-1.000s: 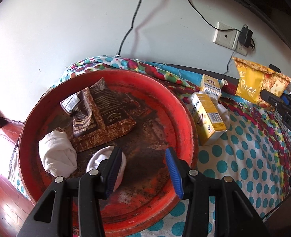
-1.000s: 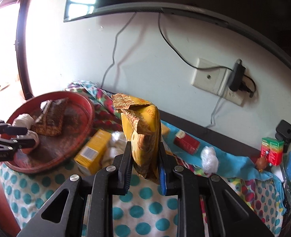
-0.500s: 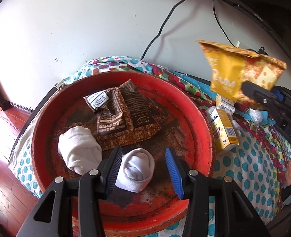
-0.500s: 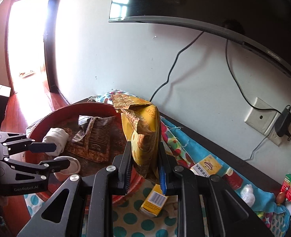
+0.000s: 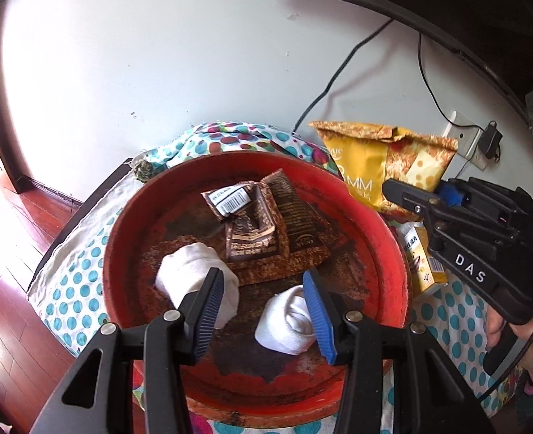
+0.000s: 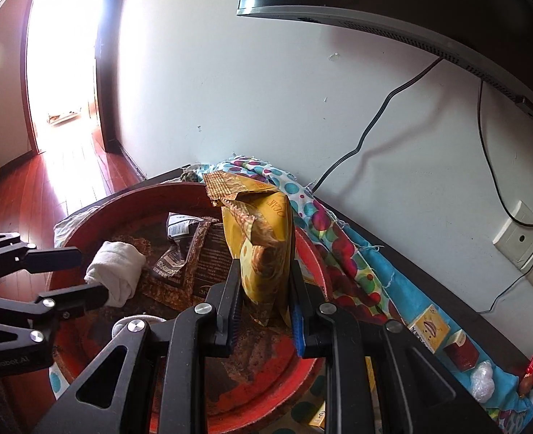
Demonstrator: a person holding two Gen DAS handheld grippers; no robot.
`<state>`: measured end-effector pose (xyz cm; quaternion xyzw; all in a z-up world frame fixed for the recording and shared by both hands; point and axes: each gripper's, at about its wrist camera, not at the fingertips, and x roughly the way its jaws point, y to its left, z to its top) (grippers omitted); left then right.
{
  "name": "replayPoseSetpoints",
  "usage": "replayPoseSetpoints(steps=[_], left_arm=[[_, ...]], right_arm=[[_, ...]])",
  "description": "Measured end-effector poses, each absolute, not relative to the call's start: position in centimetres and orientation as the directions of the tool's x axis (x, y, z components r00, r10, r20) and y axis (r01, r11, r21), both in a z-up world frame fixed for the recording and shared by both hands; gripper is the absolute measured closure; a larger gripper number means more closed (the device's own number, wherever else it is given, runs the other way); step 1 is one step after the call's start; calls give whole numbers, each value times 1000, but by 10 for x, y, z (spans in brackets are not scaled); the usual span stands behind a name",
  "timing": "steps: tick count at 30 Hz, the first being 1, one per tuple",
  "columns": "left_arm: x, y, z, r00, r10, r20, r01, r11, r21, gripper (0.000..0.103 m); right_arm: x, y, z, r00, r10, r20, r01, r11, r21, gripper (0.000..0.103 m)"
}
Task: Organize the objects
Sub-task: 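Carry the yellow snack bag with the right gripper over the red tray, then lower the yellow snack bag into the red tray and open the right gripper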
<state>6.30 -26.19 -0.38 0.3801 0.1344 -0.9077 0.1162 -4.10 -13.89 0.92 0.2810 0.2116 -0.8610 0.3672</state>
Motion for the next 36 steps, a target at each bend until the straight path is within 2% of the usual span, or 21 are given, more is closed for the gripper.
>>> replayPoseSetpoints(steps=[5,25,36], left_arm=[[75,-284,1,-699,-109,-707,361,-906,-218,56],[74,-289,-5,-682,-109,-723,376,-901,-218,56],[75,-292,-4,-680,-113,-724,389,-893,-226,56]], right_arm=[[-40,-156,2,-564,-511,-649,760,-628,-166,82],[-37,-207,-24,-565,-475,-675,772,-592,-230,82],[-30,-205,-32,-546,-483,-685,784,-583,-214,72]])
